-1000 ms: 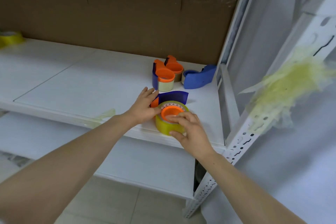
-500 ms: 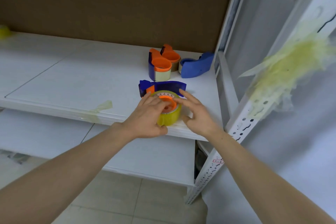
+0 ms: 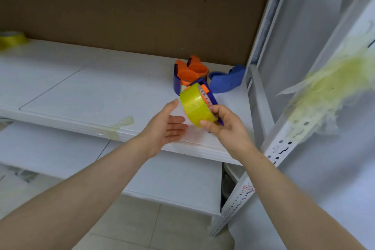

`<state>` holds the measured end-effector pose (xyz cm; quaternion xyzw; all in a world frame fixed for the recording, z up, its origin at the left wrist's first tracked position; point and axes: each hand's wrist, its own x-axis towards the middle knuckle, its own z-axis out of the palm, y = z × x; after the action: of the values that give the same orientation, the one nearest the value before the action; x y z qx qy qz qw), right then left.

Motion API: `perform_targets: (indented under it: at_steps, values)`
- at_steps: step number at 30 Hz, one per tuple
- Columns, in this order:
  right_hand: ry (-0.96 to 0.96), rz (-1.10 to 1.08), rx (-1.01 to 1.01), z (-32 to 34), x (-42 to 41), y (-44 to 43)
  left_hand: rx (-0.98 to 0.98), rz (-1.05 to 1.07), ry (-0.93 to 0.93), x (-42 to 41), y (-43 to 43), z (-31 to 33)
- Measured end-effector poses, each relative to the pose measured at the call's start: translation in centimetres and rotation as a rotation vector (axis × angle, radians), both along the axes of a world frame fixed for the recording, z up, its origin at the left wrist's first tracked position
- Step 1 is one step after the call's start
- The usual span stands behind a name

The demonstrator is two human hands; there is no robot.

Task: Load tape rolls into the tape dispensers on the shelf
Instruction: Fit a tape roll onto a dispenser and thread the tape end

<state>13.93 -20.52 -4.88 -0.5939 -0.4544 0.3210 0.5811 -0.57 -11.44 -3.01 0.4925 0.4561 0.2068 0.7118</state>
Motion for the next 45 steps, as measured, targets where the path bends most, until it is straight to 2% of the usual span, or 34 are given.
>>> perform_targets:
  at_steps: [3, 5, 7, 10, 14, 18, 21, 25, 34, 37, 42, 45]
  values:
    - [-0.005, 0.059, 0.039, -0.7, -1.4, -0.4, -0.153, -0.020, -0.219, 0.8, 0.4, 0.9]
    - [-0.034, 0.068, 0.009, -1.1, -2.0, -0.6, -0.179, 0.008, -0.342, 1.1, 0.4, 1.3]
    - [-0.041, 0.070, -0.036, -1.1, -2.1, -0.9, -0.149, -0.009, -0.374, 1.1, 0.0, 1.1]
    - [0.045, 0.015, -0.064, -0.1, -2.3, -1.4, -0.032, -0.064, -0.358, 1.3, -0.9, 0.4]
    - [0.200, -0.286, -0.114, 0.7, -2.8, -0.6, 0.230, -0.015, -0.234, 1.3, -1.5, 0.0]
    - [0.266, -0.198, -0.193, 1.0, -3.7, 0.5, 0.416, -0.070, -0.165, 1.2, -3.0, -1.2]
    - [0.255, -0.220, -0.124, 0.3, -4.9, 0.6, 0.476, -0.049, -0.173, 1.3, -4.1, -1.5]
    - [0.218, -0.236, -0.018, -0.9, -5.7, 0.1, 0.483, 0.026, -0.169, 1.7, -4.9, -1.8]
    - [-0.026, -0.134, 0.008, -1.4, -5.7, -0.5, 0.384, 0.117, -0.130, 2.0, -4.6, -1.0]
    - [0.053, -0.101, -0.043, -1.3, -5.4, -0.5, 0.349, 0.094, -0.112, 2.1, -4.4, -0.7]
    - [0.473, -0.158, -0.178, 0.6, -4.6, 0.2, 0.381, 0.070, -0.145, 1.8, -4.7, -1.0]
    - [0.377, -0.194, -0.246, 1.3, -4.6, 0.6, 0.381, 0.071, -0.152, 1.6, -4.9, -1.3]
